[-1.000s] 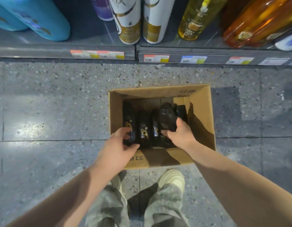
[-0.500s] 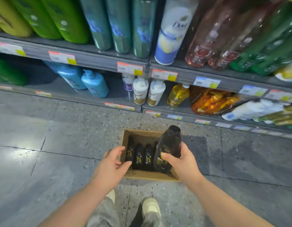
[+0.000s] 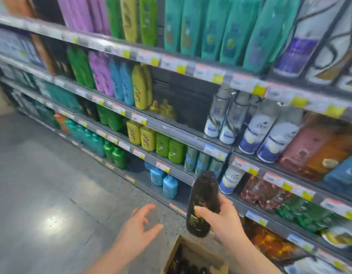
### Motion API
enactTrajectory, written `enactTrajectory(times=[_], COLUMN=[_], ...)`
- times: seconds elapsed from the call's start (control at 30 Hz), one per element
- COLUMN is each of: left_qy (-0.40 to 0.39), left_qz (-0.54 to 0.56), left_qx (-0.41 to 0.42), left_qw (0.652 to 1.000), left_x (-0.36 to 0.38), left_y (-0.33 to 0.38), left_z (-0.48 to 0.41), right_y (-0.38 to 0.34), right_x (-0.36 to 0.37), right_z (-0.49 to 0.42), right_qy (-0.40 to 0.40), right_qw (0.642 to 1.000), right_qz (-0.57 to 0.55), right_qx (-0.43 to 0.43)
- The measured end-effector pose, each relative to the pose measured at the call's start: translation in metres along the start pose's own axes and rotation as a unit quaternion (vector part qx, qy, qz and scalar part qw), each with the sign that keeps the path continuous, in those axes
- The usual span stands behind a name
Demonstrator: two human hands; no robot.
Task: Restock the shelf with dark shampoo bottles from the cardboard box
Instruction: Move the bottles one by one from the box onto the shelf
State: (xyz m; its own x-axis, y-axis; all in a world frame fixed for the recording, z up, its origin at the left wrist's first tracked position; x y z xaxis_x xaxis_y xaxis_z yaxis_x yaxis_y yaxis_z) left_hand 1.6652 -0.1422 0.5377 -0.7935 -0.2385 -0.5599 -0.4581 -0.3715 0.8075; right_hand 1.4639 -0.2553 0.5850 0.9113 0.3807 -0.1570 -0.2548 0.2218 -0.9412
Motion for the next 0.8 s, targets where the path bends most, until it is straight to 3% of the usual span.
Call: enactTrajectory(times=[0.37,0.6,0.8], left_qy=[0.156,0.220,0.229], left_qz=[-0.107,-0.127,-0.180], left_qx=[0.041,0.023,0.036], left_qw=[0.981,0.967,0.956], left_x=[-0.194,-0.311,-0.423], left_y=[0.053,0.006,-0.055], left_z=[0.045,0.051,0.031], right_y=[-0.218,-0.273,-0.307], right_x=[0.110,0.231,0.355], right_z=[0.039,0.045,0.026], right_qy=[-0.149,-0.204,-0.186], right_qw=[0.968,0.948,0.951], right_qz=[0.016,0.011,0.019], right_qx=[-0.201,-0.243,-0.247])
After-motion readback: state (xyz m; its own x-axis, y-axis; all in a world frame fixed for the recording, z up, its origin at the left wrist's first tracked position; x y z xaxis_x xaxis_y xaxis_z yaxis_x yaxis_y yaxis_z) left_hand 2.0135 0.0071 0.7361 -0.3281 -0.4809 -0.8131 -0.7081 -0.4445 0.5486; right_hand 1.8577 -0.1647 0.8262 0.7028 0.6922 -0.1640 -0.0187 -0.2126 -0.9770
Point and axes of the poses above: each hand's wrist, its own z-axis away from the middle knuckle, its own x-axis out of the palm, y = z × x, the point moved 6 cm from there along -z, towards the middle knuckle, and after that the axes turned 3 degrees about x, right-handed, at the moved point
